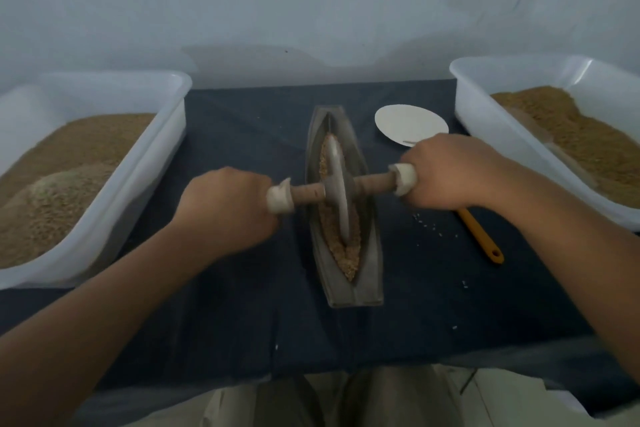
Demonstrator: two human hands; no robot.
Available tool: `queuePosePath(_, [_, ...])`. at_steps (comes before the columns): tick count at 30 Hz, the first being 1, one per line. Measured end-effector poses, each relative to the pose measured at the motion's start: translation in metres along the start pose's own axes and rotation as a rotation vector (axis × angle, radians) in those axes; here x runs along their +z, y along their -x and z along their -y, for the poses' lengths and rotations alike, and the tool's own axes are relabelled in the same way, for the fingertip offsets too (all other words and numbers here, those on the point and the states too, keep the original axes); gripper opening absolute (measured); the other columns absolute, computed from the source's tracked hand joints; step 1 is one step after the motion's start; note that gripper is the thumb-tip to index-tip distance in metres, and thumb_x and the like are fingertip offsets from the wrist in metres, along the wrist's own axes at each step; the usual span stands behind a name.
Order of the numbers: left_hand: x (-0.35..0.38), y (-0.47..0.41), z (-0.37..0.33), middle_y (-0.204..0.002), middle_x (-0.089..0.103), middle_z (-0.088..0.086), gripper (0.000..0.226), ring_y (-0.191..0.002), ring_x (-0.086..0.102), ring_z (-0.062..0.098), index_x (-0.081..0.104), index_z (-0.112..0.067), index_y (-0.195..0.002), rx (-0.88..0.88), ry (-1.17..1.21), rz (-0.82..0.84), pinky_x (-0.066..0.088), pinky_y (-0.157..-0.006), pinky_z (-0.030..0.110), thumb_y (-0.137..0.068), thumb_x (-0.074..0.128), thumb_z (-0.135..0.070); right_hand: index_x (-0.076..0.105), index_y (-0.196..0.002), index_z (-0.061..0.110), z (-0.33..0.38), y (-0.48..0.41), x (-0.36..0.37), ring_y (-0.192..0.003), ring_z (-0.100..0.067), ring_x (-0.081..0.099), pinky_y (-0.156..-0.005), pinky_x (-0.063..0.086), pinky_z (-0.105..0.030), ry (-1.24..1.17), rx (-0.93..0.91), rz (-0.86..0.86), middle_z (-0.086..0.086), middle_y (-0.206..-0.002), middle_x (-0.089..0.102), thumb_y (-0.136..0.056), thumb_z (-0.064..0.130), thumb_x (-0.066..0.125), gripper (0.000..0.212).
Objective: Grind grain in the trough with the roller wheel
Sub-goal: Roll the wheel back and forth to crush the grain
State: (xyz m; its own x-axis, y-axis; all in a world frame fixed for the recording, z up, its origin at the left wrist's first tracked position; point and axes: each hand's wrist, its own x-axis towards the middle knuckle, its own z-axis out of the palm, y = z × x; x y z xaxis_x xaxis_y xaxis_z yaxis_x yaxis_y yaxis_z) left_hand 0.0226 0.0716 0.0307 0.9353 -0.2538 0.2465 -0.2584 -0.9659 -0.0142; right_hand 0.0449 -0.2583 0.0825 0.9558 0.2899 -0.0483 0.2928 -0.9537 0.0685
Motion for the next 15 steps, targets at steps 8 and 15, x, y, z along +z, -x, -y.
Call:
queuePosePath(8, [-0.012,-0.083,-0.009,-0.071,0.059,-0.004,0.027,-0.066,0.060,0.025,0.053,-0.024,-0.067,-0.074,-0.053,0.041,0.046,-0.061,0.033,-0.082,0.058,-0.046,0.050,-0.068,0.022,-0.002,-0.051,0.014,-0.059,-0.016,0.050,-0.055,0.040,-0.031,0.002,0.114,-0.275,0.005,-0.065,0.055,-0.078,0.048,0.039,0.030])
queuePosePath(15, [-0.014,0.009,-0.001,-0.046,0.030,-0.013,0.046,-0.037,0.023,0.011,0.027,-0.031,-0.055,0.171,-0.135,-0.247,0.011,-0.049,0.018,-0.082,0.052,-0.058,0.063,-0.077,0.043,-0.009,0.029,0.020,-0.058,0.000,0.058,-0.049,0.040,-0.027,-0.122,-0.004,-0.016,0.018,-0.065,0.064,-0.057,0.071,0.043,0.040])
